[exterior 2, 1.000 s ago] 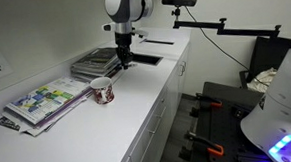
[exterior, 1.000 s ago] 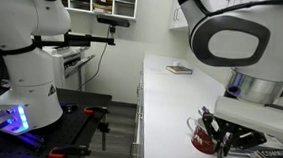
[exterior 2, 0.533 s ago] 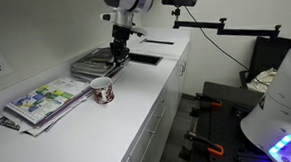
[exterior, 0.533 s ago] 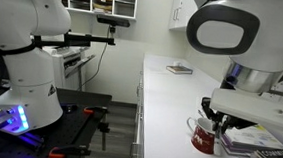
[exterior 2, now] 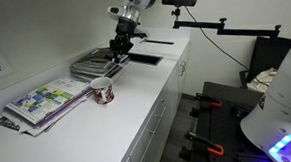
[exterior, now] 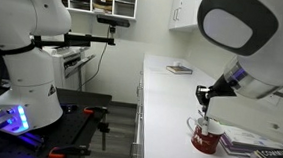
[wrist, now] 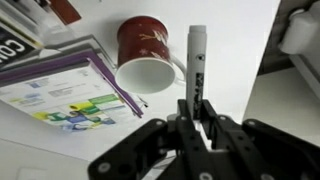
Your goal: Put the marker into the mug.
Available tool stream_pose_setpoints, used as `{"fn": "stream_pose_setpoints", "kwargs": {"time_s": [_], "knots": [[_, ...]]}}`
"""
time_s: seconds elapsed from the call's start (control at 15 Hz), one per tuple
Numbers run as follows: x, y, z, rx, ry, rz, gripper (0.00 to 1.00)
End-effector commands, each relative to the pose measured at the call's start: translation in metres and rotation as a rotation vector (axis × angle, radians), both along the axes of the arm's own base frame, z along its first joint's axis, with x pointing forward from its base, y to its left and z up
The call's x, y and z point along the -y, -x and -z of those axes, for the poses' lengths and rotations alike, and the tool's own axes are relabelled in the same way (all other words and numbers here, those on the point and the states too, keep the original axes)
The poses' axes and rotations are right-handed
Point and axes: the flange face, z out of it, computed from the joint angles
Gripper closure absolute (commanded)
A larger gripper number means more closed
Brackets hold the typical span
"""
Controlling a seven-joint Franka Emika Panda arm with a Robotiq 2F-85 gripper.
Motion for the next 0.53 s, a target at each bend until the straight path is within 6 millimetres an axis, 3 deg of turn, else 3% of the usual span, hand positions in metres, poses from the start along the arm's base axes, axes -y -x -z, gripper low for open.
{"fn": "stream_pose_setpoints", "kwargs": {"time_s": [0.0, 0.47], "knots": [[-0.003, -0.005, -0.002, 0.017, -0.096, -0.041, 0.95], [-0.021, -0.033, 0.014, 0.09, -0.239, -0.134, 0.95]]}}
